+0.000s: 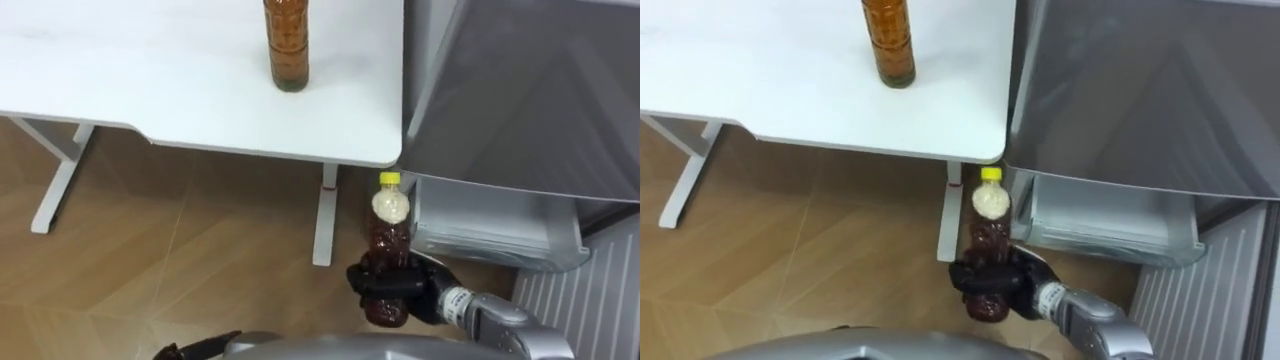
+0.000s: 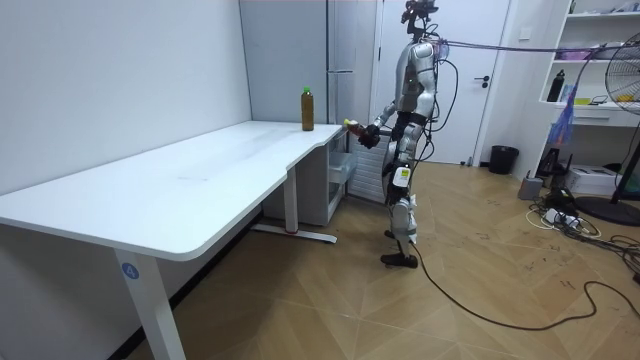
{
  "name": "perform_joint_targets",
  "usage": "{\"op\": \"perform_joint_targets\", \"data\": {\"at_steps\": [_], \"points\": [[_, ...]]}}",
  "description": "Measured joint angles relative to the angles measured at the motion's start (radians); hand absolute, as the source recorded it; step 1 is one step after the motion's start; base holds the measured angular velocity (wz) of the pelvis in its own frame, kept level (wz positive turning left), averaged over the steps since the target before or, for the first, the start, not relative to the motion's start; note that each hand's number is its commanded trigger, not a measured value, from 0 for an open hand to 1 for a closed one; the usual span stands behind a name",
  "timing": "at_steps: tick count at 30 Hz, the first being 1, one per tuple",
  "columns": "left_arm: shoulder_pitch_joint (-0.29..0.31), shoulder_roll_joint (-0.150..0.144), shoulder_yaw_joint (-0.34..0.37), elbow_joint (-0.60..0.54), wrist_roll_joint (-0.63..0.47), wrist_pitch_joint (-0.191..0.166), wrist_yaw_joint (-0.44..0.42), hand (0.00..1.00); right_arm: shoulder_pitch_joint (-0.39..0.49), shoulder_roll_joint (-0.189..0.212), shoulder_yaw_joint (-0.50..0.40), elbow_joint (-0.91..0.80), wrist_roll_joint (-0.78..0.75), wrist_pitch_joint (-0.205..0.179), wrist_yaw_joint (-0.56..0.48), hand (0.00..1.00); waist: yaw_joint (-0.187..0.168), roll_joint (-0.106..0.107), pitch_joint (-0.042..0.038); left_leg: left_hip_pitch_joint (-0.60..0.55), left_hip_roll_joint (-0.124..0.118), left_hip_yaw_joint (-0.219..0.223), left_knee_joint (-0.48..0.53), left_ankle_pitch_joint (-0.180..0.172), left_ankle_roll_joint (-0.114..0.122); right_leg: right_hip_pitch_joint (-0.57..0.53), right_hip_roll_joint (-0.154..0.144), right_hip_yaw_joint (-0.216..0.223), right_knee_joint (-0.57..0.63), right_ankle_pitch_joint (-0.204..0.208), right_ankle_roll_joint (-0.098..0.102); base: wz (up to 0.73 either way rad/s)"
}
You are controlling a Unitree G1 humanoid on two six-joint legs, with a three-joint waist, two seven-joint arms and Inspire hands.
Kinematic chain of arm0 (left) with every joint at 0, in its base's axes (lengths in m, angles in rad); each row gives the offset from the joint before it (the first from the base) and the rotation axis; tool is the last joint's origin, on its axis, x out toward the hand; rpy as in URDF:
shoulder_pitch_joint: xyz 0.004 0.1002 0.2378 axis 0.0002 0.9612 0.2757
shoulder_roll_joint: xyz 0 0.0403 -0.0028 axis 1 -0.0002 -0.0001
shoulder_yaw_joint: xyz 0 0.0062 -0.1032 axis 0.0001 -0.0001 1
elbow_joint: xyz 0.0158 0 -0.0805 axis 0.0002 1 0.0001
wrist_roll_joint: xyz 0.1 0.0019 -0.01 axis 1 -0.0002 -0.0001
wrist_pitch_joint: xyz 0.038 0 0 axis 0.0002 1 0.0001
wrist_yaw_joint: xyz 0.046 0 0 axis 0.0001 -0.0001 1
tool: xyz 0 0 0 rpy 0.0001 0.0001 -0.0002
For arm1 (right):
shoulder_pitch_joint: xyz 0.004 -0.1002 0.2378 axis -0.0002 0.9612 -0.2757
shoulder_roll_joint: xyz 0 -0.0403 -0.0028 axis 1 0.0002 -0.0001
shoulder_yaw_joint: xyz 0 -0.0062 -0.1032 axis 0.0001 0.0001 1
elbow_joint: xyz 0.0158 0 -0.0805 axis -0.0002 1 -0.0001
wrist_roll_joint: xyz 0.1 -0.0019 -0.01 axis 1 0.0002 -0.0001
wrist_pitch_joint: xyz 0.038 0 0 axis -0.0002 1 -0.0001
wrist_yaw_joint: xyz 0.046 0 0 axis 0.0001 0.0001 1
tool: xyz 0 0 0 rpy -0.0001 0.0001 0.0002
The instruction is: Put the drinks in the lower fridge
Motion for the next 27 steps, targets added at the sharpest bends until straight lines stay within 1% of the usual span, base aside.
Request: {"op": "perform_joint_targets", "data": {"at_steps": [2,5,7,11,13,17,19,23,25,27], "points": [[0.001,0.0,0.003,0.002,0.018,0.0,-0.018,0.0,0.0,0.013,-0.033,0.001,0.036,0.001,-0.028,1.0,-0.007,0.004,-0.0006,0.0,0.0,0.0,0.002,0.0,0.0,-0.001,0.0,0.001,0.003,0.0,0.0,0.0],[0.005,0.002,0.018,0.003,0.049,0.0,-0.041,0.0,-0.005,0.031,-0.075,0.001,0.129,0.001,-0.074,1.0,-0.013,0.004,-0.001,0.001,0.0,0.0,0.004,0.0,0.0,-0.001,0.0,0.001,0.004,0.0,0.0,0.0],[0.008,0.005,0.022,0.004,0.056,0.0,-0.048,0.0,-0.012,0.033,-0.08,0.001,0.208,0.001,-0.104,1.0,-0.02,0.001,-0.0004,0.001,0.0,0.001,0.011,0.0,0.0,-0.001,-0.001,0.001,0.005,0.0,0.0,0.0],[0.016,0.006,0.037,0.004,0.065,0.0,-0.066,0.0,-0.015,0.035,-0.085,-0.001,0.274,0.001,-0.136,1.0,-0.03,0.0,-0.0005,-0.003,0.0,0.003,0.014,0.0,0.0,-0.003,-0.001,0.0,0.005,0.0,0.0,0.0],[0.015,0.005,0.04,0.003,0.101,-0.002,-0.067,0.0,-0.014,0.032,-0.096,-0.001,0.321,0.001,-0.152,1.0,-0.032,0.003,-0.0001,-0.005,0.0,0.003,0.011,0.0,0.0,-0.004,-0.001,0.001,0.006,0.0,0.0,0.0],[0.016,0.005,0.039,0.003,0.123,-0.002,-0.069,0.0,-0.014,0.025,-0.116,-0.001,0.439,-0.002,-0.181,1.0,-0.031,0.01,-0.0009,-0.005,0.0,0.004,0.009,0.0,0.0,-0.005,-0.001,0.002,0.006,0.0,0.0,0.0],[0.018,0.005,0.039,0.006,0.123,-0.003,-0.077,0.0,-0.014,0.016,-0.12,-0.001,0.547,-0.011,-0.195,1.0,-0.033,0.014,-0.0005,-0.005,0.0,0.005,0.009,0.0,0.0,-0.006,-0.001,0.003,0.007,0.0,0.0,0.0],[0.023,0.004,0.039,0.008,0.124,-0.004,-0.075,0.0,-0.014,0.013,-0.129,-0.002,0.645,-0.026,-0.218,1.0,-0.031,0.015,-0.001,0.001,0.001,0.014,0.009,0.0,0.0,-0.008,0.0,0.014,0.009,0.0,0.0,-0.08],[0.024,0.004,0.039,0.011,0.124,-0.006,-0.074,0.0,-0.014,0.013,-0.14,-0.002,0.699,-0.045,-0.233,1.0,-0.031,0.012,-0.0006,0.005,0.001,0.021,0.003,0.0,0.0,-0.009,0.001,0.023,0.01,0.0,0.0,-0.09],[0.024,0.004,0.039,0.014,0.124,-0.01,-0.069,0.0,-0.014,0.013,-0.15,-0.003,0.734,-0.056,-0.241,1.0,-0.032,0.01,-0.0006,0.006,0.002,0.025,0.0,0.0,0.0,-0.01,0.0,0.025,0.01,0.0,0.0,-0.06]]}}
